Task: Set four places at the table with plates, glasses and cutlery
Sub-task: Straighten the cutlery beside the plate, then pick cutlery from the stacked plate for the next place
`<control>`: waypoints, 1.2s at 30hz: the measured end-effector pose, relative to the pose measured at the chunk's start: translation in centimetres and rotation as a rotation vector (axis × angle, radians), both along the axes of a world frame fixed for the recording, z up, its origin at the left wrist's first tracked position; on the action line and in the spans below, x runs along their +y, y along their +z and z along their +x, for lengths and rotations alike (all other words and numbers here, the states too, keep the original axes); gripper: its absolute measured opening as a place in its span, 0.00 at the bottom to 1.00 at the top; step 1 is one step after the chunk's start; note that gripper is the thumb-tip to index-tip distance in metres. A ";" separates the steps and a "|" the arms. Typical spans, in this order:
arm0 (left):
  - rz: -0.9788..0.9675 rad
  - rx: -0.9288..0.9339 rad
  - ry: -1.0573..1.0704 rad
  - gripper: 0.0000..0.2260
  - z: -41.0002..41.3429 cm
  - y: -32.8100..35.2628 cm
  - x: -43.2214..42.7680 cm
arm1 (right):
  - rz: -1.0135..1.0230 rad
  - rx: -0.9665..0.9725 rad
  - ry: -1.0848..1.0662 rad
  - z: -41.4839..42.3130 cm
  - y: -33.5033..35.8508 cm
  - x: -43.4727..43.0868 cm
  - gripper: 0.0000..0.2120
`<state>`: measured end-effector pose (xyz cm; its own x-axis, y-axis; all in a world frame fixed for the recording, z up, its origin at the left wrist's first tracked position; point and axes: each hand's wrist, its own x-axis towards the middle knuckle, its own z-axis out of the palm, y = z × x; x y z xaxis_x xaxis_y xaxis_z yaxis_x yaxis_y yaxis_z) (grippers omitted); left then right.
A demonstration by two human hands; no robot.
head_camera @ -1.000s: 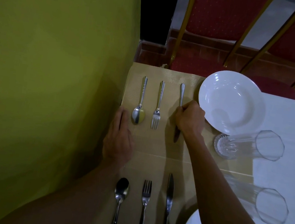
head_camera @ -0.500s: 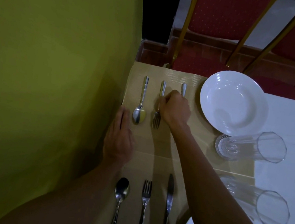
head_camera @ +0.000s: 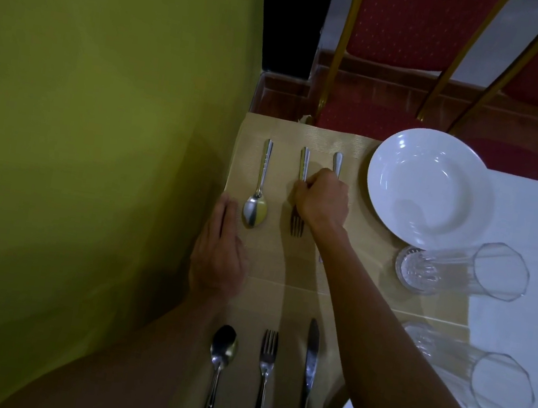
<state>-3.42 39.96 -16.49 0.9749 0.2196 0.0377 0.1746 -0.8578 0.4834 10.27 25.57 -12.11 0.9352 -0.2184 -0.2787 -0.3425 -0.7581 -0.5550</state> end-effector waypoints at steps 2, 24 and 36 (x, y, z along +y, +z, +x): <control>0.006 -0.006 -0.005 0.25 0.0 0.0 0.0 | 0.004 0.001 -0.010 -0.1 -0.1 0.1 0.09; 0.017 -0.002 -0.002 0.24 0.1 -0.4 0.2 | 0.142 -0.007 -0.104 -0.7 0.7 0.2 0.14; -0.054 0.054 -0.018 0.25 -0.4 1.1 0.1 | 0.172 0.097 -0.150 -13.6 6.5 -2.6 0.06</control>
<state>-3.80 40.09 -15.42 0.9789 0.2028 -0.0269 0.1870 -0.8340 0.5192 -3.33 22.94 -5.57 0.8630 -0.2942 -0.4107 -0.5019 -0.5916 -0.6309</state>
